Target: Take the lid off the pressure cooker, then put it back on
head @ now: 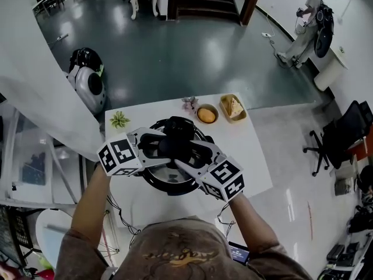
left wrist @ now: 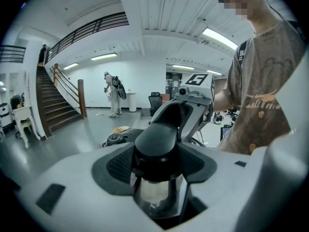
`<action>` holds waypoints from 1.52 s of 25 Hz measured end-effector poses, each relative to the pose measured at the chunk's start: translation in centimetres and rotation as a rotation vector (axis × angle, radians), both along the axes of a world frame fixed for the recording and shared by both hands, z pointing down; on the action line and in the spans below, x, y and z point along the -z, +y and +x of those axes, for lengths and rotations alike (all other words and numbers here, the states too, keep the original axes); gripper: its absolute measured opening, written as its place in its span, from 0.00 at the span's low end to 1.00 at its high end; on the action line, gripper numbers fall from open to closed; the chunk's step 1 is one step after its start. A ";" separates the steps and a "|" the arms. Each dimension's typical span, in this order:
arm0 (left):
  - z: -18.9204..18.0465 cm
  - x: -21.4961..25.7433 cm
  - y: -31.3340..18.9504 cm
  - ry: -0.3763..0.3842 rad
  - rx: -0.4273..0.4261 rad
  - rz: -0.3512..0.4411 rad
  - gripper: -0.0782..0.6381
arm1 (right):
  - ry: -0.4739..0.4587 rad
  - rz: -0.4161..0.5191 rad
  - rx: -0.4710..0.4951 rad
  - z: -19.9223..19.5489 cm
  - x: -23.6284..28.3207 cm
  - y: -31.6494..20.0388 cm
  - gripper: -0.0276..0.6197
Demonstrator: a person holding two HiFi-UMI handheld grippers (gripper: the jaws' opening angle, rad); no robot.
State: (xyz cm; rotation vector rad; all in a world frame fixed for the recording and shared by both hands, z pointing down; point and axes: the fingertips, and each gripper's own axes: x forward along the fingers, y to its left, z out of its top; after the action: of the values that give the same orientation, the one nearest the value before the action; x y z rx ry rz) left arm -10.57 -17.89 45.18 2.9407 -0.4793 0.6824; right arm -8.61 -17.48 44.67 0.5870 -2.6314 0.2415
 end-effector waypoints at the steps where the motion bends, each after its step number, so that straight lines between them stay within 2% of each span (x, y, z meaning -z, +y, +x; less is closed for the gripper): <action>1: 0.0 0.0 0.0 -0.002 0.019 0.001 0.49 | 0.003 -0.002 0.021 0.0 0.0 0.0 0.44; 6: 0.5 0.2 0.2 -0.003 0.114 0.001 0.49 | 0.009 -0.006 0.120 0.5 0.1 0.0 0.44; 17: 0.6 0.5 0.4 0.006 0.389 -0.015 0.49 | 0.005 -0.008 0.412 0.6 0.4 -0.4 0.44; 23: -0.1 0.3 0.7 0.007 0.496 -0.015 0.49 | 0.008 -0.016 0.520 -0.2 0.2 -0.4 0.44; 29: -0.2 0.1 0.7 0.000 0.544 -0.018 0.49 | -0.003 -0.015 0.545 -0.3 0.0 -0.4 0.44; 33: -0.3 0.2 0.8 0.001 0.573 0.021 0.49 | -0.015 0.021 0.518 -0.3 0.1 -0.4 0.45; 38: -1.1 1.3 1.5 0.074 0.639 0.054 0.51 | -0.034 0.062 0.439 0.1 0.8 -0.3 0.45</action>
State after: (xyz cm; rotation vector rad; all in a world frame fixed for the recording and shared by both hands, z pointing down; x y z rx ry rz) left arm -11.67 -16.36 43.90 2.5914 -1.3515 0.4732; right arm -8.50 -17.81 43.92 0.0140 -2.7249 0.0347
